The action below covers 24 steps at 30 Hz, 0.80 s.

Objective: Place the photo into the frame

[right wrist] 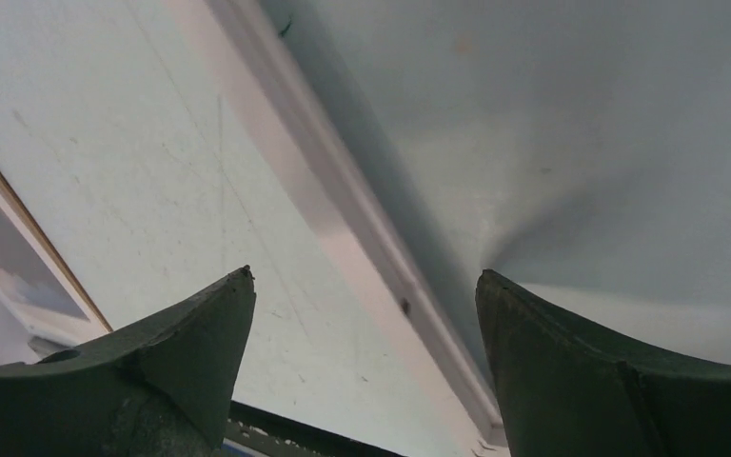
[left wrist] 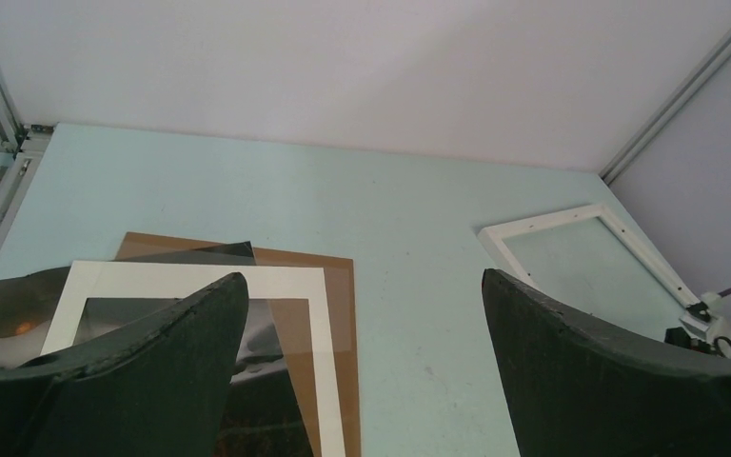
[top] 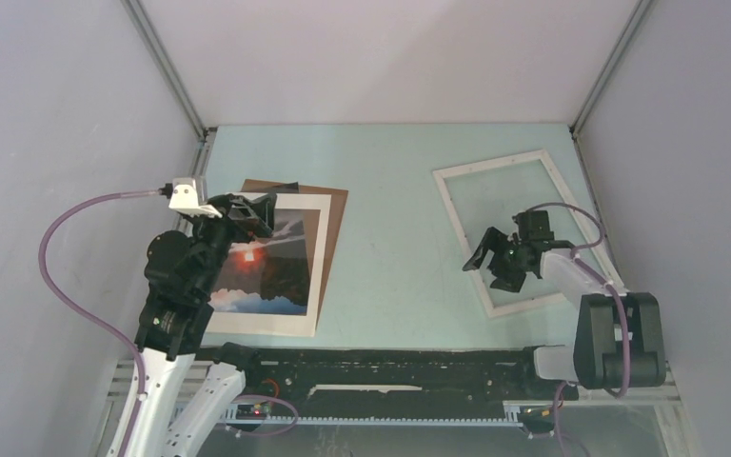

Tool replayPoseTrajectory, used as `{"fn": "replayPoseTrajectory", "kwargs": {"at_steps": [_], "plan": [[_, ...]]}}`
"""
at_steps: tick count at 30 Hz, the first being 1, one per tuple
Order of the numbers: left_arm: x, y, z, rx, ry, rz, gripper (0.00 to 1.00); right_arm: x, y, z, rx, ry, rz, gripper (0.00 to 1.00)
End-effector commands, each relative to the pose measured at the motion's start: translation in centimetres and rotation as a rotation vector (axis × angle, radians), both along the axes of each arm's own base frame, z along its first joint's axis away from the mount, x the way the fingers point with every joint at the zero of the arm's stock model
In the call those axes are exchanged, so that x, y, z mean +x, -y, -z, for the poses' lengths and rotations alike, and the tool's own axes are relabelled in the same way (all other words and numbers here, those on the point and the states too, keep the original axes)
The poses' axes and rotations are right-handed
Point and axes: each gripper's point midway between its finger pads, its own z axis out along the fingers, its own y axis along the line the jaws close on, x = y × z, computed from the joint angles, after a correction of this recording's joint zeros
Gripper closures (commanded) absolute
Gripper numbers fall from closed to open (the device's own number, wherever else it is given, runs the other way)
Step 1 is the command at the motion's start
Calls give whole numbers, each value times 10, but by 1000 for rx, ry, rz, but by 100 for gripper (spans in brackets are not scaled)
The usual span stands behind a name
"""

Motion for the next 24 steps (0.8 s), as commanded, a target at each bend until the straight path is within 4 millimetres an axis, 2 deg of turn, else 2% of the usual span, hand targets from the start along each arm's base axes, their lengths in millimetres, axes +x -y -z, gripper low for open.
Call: {"fn": "replayPoseTrajectory", "kwargs": {"at_steps": [1, 3, 4, 6, 8, 14, 16, 19, 21, 24], "plan": [[-4, 2, -19, -10, 51, 16, 0, 7, -35, -1, 62, 31, -79, 7], [-3, 3, -18, -9, 47, 19, 0, 11, -57, -3, 58, 42, -122, 8], [-3, 4, -18, -10, 45, 21, 0, 15, -60, -6, 18, 37, -117, 7], [-2, 5, -17, -10, 39, 26, 0, 28, -79, -15, 10, 75, -132, 5], [-2, 5, -16, -10, 37, 25, 0, 43, -111, -24, 107, 109, -137, 6], [5, 3, -8, 1, 10, 6, 0, 66, -216, -35, 300, 99, -271, 9], [8, 3, -4, 1, -5, 0, 0, 69, -224, -34, 268, 95, -310, 10], [17, 0, 11, -15, -66, -35, 0, 74, -209, -35, 48, 185, -341, 8], [24, -2, 27, -21, -135, -74, 0, 73, -202, -40, -56, 240, -349, 5], [32, -7, 59, -35, -266, -137, 0, 74, -204, -47, -104, 292, -350, 3]]}}
